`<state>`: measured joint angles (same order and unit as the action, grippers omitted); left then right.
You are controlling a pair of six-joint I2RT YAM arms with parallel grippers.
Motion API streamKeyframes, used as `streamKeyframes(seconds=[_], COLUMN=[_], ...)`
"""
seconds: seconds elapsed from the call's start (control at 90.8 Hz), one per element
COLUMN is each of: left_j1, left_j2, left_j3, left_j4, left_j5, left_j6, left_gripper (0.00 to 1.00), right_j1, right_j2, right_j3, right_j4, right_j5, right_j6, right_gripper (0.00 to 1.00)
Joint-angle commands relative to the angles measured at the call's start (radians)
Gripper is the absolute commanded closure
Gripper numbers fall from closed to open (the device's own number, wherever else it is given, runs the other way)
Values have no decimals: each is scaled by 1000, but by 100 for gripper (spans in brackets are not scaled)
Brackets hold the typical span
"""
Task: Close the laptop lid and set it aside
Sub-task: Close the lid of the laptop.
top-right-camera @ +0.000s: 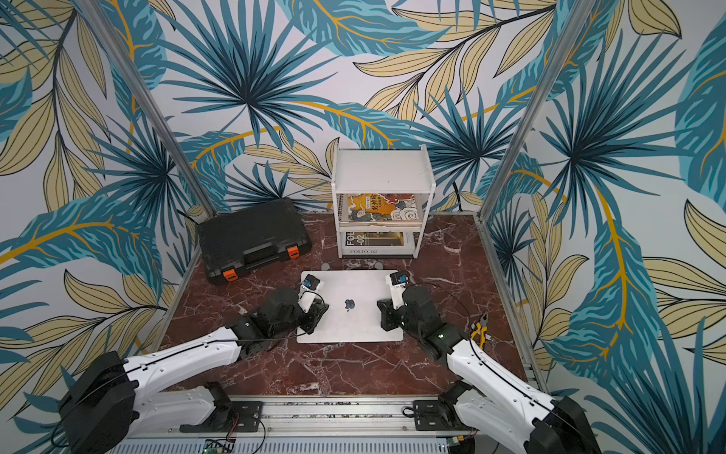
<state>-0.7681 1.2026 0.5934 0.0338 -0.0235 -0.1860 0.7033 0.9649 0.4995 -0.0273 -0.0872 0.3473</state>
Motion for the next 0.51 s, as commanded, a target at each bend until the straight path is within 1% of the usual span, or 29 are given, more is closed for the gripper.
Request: streamKeyframes(seconds=[0.0, 0.198, 0.397, 0.496], left_j1=[4, 3, 4, 4], left_j2=[-1, -23, -113, -196], left_j3=[-14, -13, -28, -59], left_j4=[12, -6, -43, -37], left_j5=[-9, -27, -77, -154], left_j6=[-15, -18, -20, -31], left_gripper=[68, 62, 48, 42], right_j1=[5, 6, 5, 6], right_j2=[29, 98, 143, 147], right_j3=[-30, -48, -55, -61], right_j4=[65, 123, 156, 172], right_j5=[-8, 22, 35, 52], right_j6=[23, 17, 29, 30], right_gripper=[100, 100, 100, 100])
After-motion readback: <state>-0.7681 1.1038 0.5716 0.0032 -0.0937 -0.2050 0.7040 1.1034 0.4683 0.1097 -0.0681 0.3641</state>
